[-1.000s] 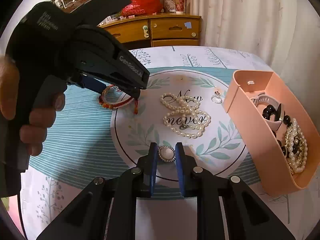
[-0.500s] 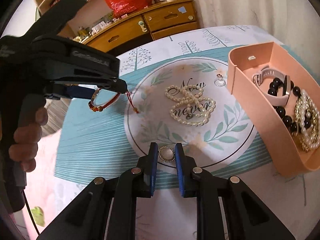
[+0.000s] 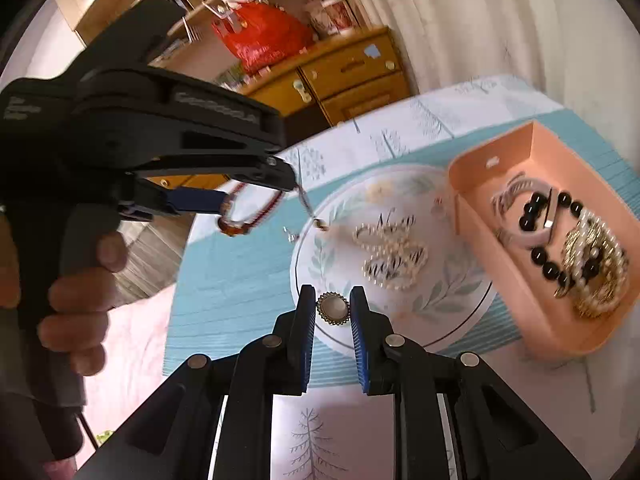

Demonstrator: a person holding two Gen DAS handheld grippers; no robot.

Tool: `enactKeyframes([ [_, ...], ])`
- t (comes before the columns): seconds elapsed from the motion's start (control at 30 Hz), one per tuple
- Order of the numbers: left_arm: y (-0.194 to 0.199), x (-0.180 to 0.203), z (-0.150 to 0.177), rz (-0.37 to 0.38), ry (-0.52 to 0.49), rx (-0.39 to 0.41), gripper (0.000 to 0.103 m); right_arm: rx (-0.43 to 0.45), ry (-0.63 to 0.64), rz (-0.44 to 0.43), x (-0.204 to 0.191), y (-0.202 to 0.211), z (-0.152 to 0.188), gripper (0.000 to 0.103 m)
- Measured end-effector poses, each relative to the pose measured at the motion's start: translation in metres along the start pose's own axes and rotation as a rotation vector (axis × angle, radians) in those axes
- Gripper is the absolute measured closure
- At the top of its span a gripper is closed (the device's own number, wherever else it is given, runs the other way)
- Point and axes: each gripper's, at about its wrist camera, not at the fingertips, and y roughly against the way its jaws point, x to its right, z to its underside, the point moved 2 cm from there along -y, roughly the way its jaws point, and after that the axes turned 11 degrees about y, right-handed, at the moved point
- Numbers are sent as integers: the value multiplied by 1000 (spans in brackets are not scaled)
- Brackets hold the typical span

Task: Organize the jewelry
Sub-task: 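Grasp the red string bracelet with the left gripper while the right grasps the pearl brooch, then carry the bracelet and brooch into the pink box and open both grippers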

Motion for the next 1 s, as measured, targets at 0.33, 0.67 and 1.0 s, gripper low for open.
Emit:
enactKeyframes([
  [0.33,10,69,6,21,-35,30,44,96,78,30,37,53,-7,86],
  [0.67,-4,137,22,67,14,-18,44,35,201,22,98,97,-5,86],
  [1.0,-22,155,46,169,120,-92,43,-78,264,14,142,98,0,53],
])
